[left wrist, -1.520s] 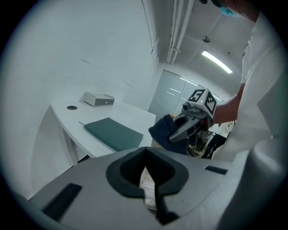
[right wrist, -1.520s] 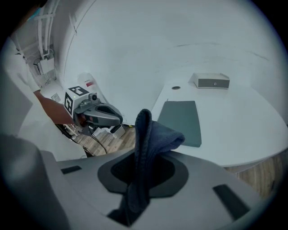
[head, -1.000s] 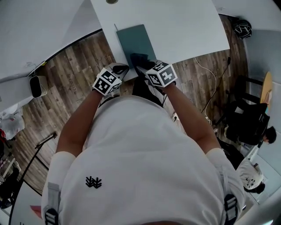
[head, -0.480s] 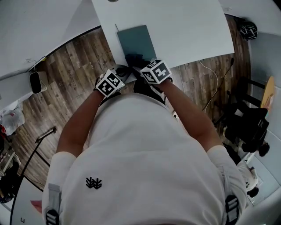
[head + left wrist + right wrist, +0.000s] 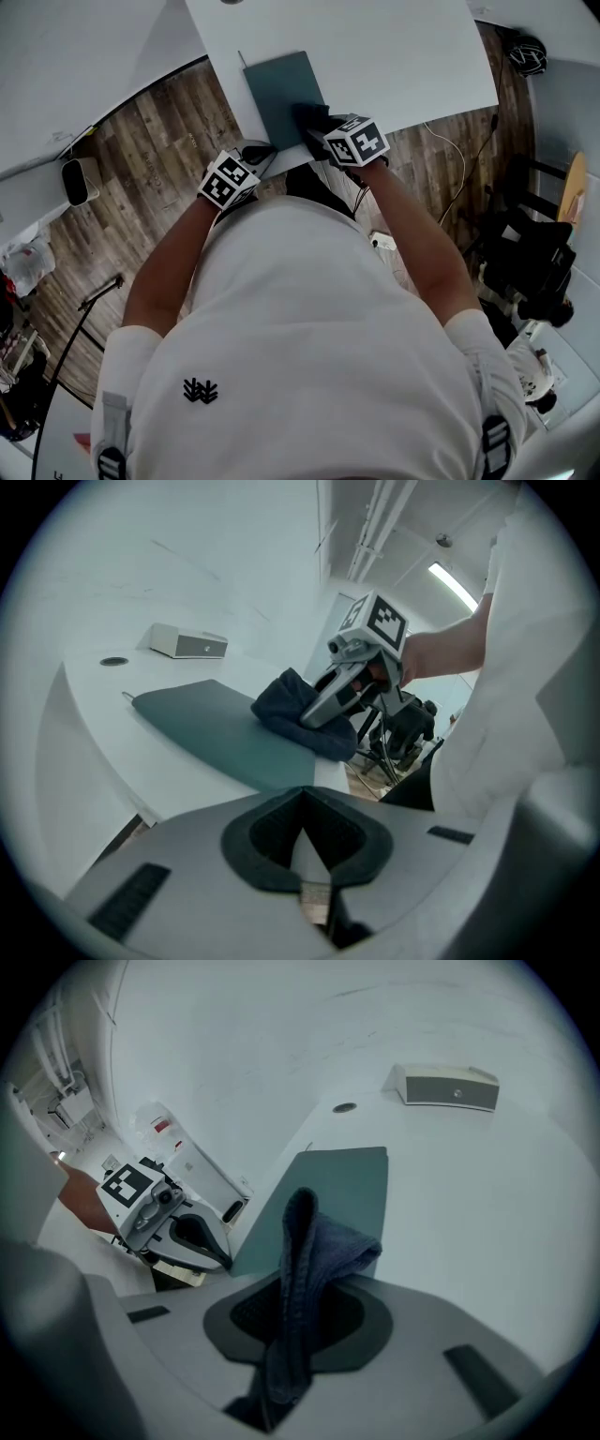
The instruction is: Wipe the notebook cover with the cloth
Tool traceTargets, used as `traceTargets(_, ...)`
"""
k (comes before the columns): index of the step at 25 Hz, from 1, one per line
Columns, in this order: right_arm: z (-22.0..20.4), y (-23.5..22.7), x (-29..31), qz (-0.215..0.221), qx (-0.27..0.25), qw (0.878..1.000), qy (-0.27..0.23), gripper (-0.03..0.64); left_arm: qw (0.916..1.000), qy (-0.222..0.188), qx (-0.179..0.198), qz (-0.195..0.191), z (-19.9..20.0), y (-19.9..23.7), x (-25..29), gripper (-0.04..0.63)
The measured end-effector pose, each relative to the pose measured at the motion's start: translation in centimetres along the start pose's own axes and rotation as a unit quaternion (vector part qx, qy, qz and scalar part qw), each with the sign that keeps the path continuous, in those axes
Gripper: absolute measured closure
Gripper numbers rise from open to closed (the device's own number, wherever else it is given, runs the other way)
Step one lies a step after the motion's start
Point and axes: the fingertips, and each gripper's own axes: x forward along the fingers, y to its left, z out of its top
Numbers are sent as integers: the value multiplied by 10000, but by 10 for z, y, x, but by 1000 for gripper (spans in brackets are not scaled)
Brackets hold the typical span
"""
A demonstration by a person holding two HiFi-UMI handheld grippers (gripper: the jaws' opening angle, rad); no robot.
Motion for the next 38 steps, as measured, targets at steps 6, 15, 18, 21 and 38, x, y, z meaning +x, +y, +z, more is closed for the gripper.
traceTargets(6,-8,-37,-15,-290,156,9994,63,560,9997,-116,-161,-165,-1,0,0,589)
traceTargets(15,1,-53,-30,-505,158,9986,94,560,9994,-162,-200,-216,0,0,3,589)
traceTargets(18,17,-37,-25,-310,29,9995,9,560,9994,-174,-206,-211,0,0,4,589)
traceTargets(21,32,-14,-13,-22,-41,10000,-2,560,9994,-177,-199,-206,-1,-2,4,589)
traceTargets(38,66,26,46,639,-178,9973,308,560,9993,-197,-295,-134,2,1,8,589)
